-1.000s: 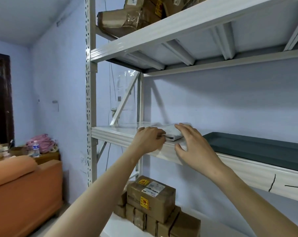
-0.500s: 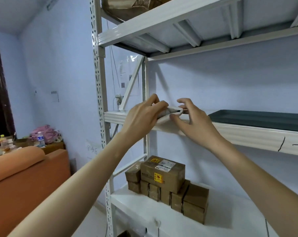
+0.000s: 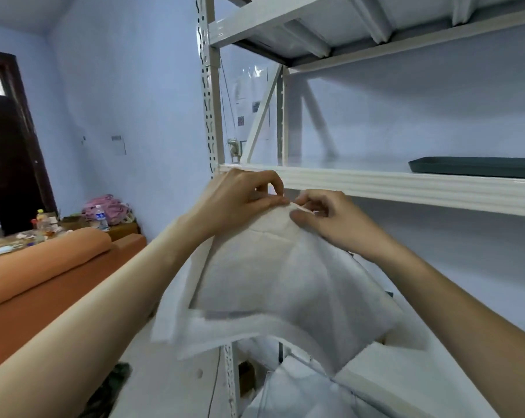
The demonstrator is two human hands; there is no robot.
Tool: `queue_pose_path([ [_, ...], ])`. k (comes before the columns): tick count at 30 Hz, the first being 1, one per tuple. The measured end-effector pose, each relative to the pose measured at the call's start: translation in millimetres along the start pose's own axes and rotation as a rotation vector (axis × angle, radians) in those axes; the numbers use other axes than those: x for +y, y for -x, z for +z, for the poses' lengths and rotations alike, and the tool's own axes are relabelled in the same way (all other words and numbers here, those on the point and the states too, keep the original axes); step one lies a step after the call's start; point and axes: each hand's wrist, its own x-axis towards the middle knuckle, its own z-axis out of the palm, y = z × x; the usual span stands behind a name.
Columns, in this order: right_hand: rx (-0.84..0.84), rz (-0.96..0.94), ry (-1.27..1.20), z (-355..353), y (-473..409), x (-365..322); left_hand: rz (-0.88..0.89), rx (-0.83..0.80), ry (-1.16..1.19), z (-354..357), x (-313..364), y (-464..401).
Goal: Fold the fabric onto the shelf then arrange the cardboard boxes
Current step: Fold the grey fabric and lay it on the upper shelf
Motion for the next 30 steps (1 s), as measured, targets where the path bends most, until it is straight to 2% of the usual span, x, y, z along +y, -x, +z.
queue_pose_path([
  [4,-0.095,0.098,-0.089,15.3,14.0,16.5,-0.126,-0.236,0.211,-2.0,-11.7,29.5],
  [7,-0.083,0.161,-0.167,15.8,24.5,32.2,-0.240,-0.345,0.296,-0.3,-24.9,53.4],
  [9,-0.083,0.195,-0.209,16.0,30.3,40.9,-0.304,-0.334,0.335,4.5,-35.7,69.6],
  [13,-0.058,0.241,-0.238,19.4,36.1,54.0,-0.428,-0.191,0.500,18.0,-48.6,86.7],
  [16,-0.048,0.268,-0.253,24.2,35.7,59.6,-0.472,-0.112,0.416,25.3,-51.2,86.3],
  [23,-0.011,0.309,-0.177,26.2,33.8,70.8,-0.342,-0.049,0.230,28.9,-47.8,78.3],
  [30,0.002,0.277,0.105,29.2,34.4,83.0,-0.188,-0.026,0.157,38.3,-48.1,70.9],
])
